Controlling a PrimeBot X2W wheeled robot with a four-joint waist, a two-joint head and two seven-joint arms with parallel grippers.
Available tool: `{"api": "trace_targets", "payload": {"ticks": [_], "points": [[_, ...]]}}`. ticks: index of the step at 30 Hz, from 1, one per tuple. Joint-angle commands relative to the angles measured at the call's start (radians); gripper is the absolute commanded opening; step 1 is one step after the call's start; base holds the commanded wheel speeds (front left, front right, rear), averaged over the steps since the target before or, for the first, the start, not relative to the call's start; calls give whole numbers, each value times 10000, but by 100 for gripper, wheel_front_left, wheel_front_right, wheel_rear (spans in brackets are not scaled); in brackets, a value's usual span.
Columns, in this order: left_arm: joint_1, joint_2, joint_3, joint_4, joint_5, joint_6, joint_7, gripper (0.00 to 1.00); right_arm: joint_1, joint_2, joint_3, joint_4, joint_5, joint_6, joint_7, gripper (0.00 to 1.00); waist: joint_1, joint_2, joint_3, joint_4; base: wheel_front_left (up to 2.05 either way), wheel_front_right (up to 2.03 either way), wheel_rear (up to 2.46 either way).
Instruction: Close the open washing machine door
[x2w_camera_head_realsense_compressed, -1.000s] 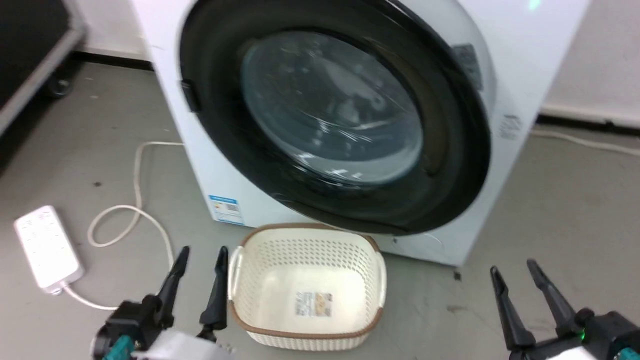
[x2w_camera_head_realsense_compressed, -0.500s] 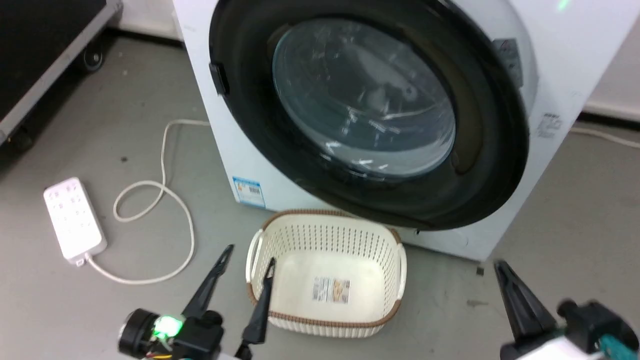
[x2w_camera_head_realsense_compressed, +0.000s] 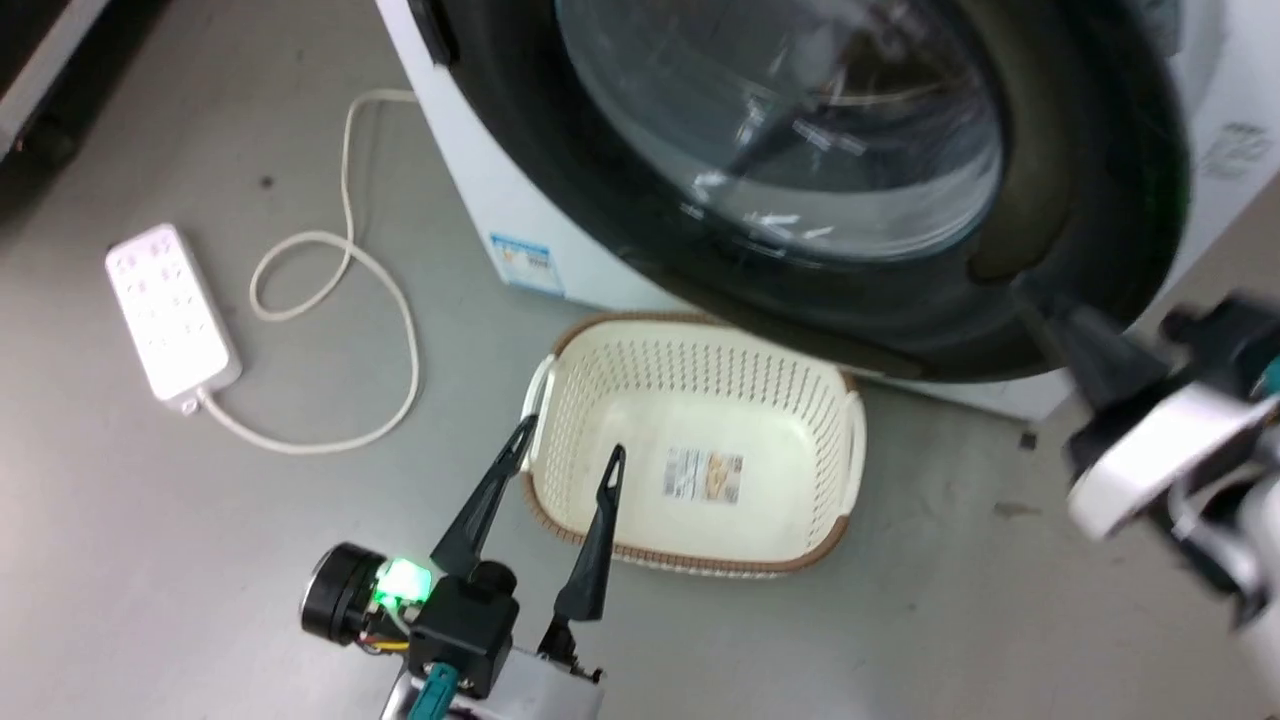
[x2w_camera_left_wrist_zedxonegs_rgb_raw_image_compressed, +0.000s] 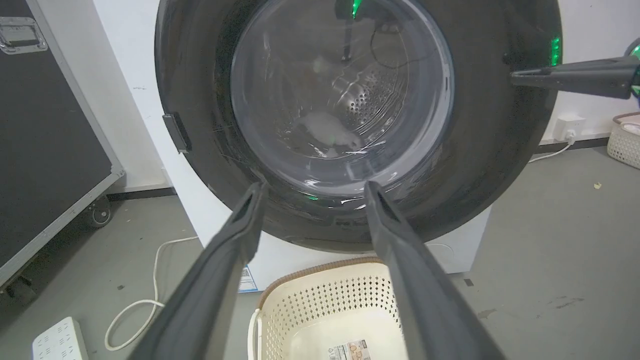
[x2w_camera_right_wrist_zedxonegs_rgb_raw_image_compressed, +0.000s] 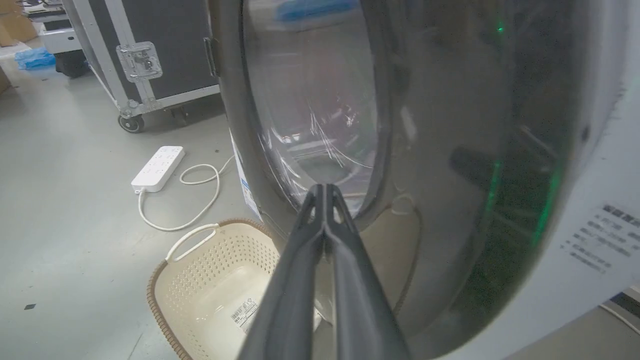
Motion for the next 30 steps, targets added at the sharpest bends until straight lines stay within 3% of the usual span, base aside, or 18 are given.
{"api": "trace_targets", "payload": {"ticks": [1, 12, 20, 25, 26, 27, 30], "points": [[-125, -41, -15, 9, -7, 46, -55, 100, -218, -131, 35, 126, 127, -7, 43, 0, -3, -1, 298, 178, 0, 0, 0], [-520, -234, -349, 131, -91, 255, -55, 100, -2995, -1445, 177, 2475, 1658, -7, 455, 0, -3, -1, 1033, 508, 0, 0, 0], [-679, -272, -438, 217, -110, 338, -55, 100, -4015, -1357, -129, 3911, 1772, -7, 288, 0, -3, -1, 1074, 534, 0, 0, 0], [-551, -201, -296, 330, -245, 328, -55, 100, -3690, -927, 244, 4421, 1942, -7, -295, 2, -3, -1, 335, 196, 0, 0, 0], [-524, -176, -271, 352, -269, 300, -55, 100, -3569, -895, 291, 4426, 1983, -7, -446, 48, -3, -1, 192, 125, 0, 0, 0], [-497, -145, -227, 384, -297, 277, -55, 100, -3420, -849, 332, 4441, 2015, -7, -609, 100, -3, -1, 1, 33, 0, 0, 0], [-353, -66, 3, 452, -470, 206, -55, 100, -2905, -755, 451, 4374, 2008, -7, -1082, 100, -3, -1, -518, -283, 0, 0, 0]]}}
